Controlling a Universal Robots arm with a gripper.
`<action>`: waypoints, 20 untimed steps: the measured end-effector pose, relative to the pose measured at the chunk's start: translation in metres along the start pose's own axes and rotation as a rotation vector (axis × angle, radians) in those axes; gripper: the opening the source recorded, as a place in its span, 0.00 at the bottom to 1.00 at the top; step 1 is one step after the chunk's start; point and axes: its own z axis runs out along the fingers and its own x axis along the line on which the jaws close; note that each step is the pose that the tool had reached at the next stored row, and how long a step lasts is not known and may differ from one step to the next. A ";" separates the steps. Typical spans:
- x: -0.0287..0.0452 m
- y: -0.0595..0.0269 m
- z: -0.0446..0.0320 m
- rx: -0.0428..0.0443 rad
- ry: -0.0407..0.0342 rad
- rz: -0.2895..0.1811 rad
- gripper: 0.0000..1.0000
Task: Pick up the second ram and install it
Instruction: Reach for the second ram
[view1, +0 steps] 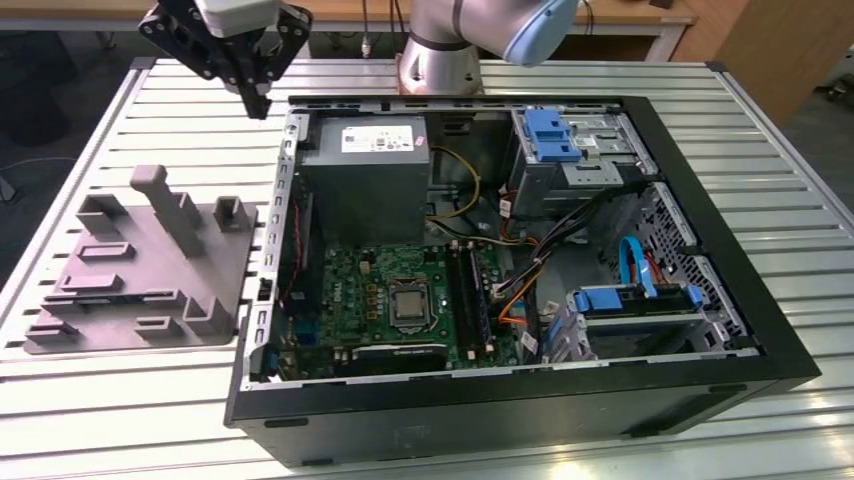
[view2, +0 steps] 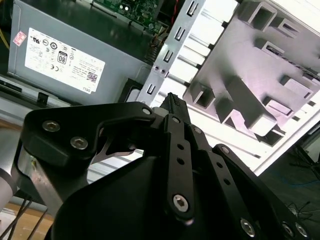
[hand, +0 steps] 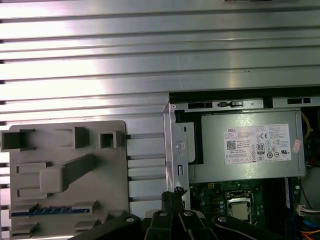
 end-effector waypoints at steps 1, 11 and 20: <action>0.0019 0.0000 0.0000 0.0000 0.0000 0.000 0.10; 0.0215 -0.0002 -0.0003 0.0000 0.0000 0.000 0.10; 0.0364 -0.0006 -0.0004 0.0001 0.0000 0.000 0.10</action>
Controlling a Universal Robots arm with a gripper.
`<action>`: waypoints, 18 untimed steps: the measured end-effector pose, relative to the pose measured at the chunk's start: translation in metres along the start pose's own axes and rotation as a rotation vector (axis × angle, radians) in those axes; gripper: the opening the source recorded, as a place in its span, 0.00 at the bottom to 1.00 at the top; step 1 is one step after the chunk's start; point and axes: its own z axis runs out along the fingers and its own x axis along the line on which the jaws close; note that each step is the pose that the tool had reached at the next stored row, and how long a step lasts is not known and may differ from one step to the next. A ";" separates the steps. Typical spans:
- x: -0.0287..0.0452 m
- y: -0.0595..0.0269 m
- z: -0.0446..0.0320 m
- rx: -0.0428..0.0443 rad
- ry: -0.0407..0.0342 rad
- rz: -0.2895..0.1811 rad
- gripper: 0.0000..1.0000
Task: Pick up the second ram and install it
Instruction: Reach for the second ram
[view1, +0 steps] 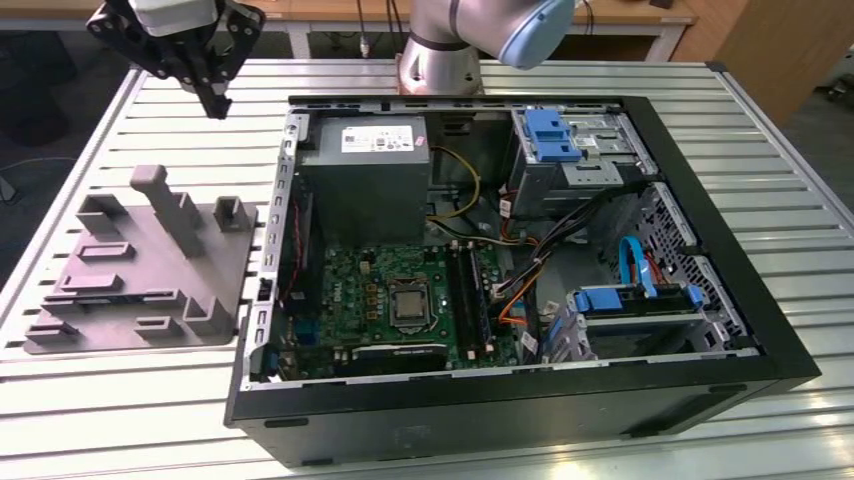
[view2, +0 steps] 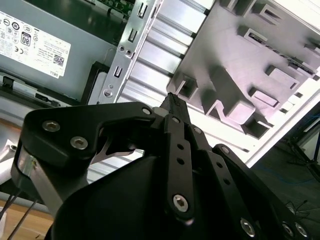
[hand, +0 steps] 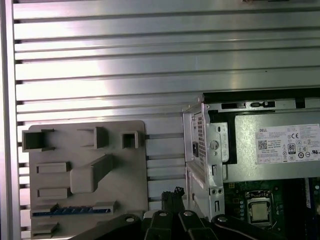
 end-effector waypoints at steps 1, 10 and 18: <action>0.0014 -0.0001 0.0000 0.0000 0.0000 0.000 0.10; 0.0080 -0.0004 -0.0001 0.0000 0.0000 0.000 0.10; 0.0082 -0.0004 -0.0001 0.0000 0.0000 0.000 0.10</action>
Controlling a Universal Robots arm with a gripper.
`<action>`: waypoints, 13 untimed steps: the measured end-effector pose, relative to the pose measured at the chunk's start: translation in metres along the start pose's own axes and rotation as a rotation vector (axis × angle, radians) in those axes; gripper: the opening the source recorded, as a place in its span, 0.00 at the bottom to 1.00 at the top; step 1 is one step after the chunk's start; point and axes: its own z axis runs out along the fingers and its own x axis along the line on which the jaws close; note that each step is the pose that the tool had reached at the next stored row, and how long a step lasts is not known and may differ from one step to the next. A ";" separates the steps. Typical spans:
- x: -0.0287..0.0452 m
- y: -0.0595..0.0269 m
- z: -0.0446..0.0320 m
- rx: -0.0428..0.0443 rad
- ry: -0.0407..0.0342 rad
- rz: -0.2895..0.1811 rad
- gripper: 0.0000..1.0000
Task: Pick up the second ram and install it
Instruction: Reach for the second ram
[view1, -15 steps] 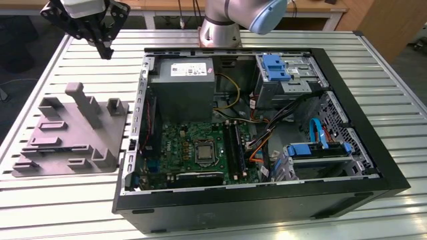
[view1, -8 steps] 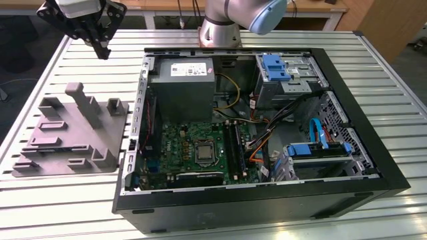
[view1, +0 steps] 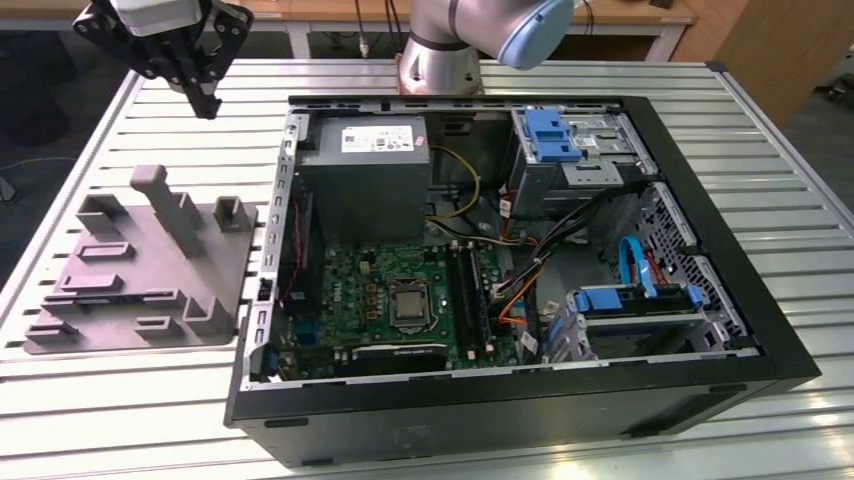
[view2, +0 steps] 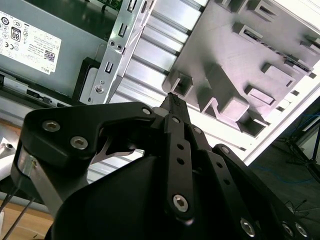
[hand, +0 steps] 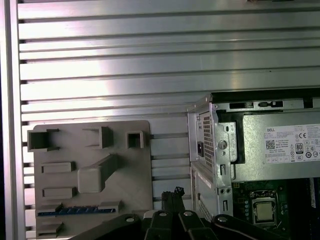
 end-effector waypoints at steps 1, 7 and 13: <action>0.0001 0.0000 0.0000 0.0001 0.0000 0.000 0.10; 0.0050 -0.0001 0.0005 0.0001 0.0001 0.000 0.10; 0.0182 -0.0004 0.0010 0.0000 0.0000 0.000 0.10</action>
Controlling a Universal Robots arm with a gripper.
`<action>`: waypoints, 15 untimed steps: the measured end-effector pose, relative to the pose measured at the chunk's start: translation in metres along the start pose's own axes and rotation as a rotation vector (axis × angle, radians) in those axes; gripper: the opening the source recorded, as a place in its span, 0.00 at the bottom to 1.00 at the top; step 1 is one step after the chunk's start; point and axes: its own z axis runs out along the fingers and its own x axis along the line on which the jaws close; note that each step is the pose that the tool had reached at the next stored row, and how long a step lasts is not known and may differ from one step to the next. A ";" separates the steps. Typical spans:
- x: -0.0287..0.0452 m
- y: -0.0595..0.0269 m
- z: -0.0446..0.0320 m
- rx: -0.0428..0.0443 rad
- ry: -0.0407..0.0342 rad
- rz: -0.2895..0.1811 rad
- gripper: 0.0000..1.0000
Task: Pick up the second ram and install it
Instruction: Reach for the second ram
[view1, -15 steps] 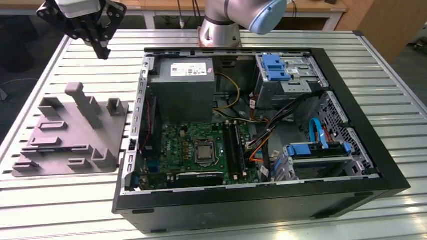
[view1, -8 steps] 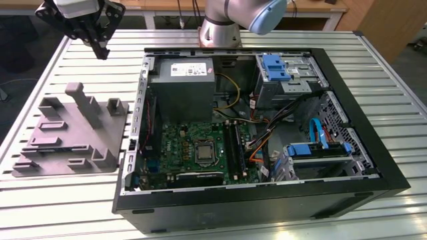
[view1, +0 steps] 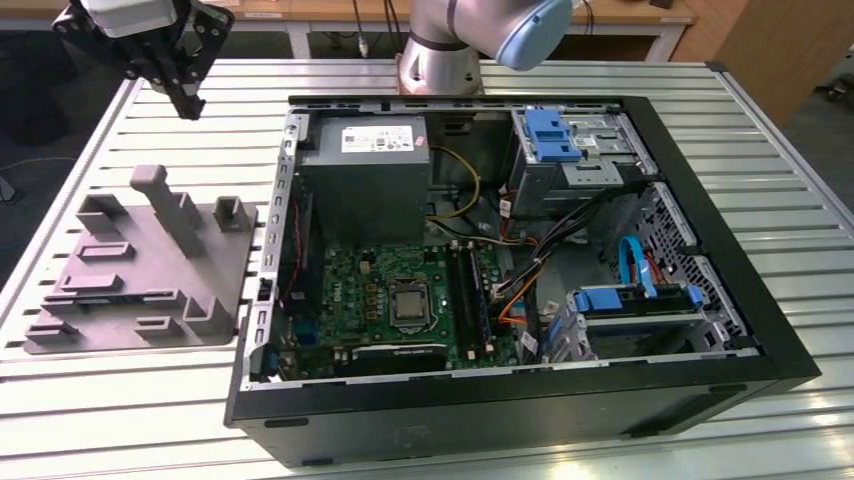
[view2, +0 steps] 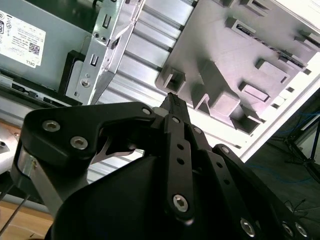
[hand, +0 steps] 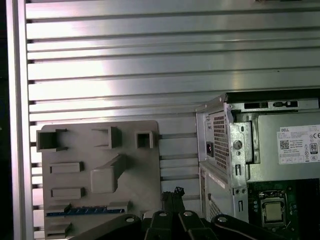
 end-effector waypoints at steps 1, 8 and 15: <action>0.0032 -0.0001 0.0001 0.0000 0.0001 0.000 0.10; 0.0306 -0.0014 0.0008 0.0000 0.0000 0.000 0.10; 0.0590 -0.0034 0.0019 0.0000 0.0000 0.000 0.10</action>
